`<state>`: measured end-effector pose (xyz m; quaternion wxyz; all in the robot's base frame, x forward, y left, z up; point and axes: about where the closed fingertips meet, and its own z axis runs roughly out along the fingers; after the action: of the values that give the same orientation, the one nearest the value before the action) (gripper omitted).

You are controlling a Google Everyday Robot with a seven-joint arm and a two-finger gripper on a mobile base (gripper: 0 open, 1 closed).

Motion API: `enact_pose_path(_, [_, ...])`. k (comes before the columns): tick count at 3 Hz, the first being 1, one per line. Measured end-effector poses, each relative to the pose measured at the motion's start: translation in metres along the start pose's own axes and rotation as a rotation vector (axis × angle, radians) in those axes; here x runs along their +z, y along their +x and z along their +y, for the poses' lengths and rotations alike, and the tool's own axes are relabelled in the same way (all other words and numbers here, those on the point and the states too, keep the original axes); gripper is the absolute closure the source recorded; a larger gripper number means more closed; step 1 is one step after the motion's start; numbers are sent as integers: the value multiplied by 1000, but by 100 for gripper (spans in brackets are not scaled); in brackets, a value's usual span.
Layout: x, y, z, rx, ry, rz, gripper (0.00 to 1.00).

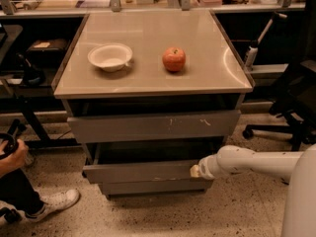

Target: Close middle drawer

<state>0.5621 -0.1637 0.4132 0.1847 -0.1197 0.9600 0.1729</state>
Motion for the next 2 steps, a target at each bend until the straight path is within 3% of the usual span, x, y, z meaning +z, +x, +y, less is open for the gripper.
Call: enact_pose_path(2, [3,-37,-14,99,-8,-127,100])
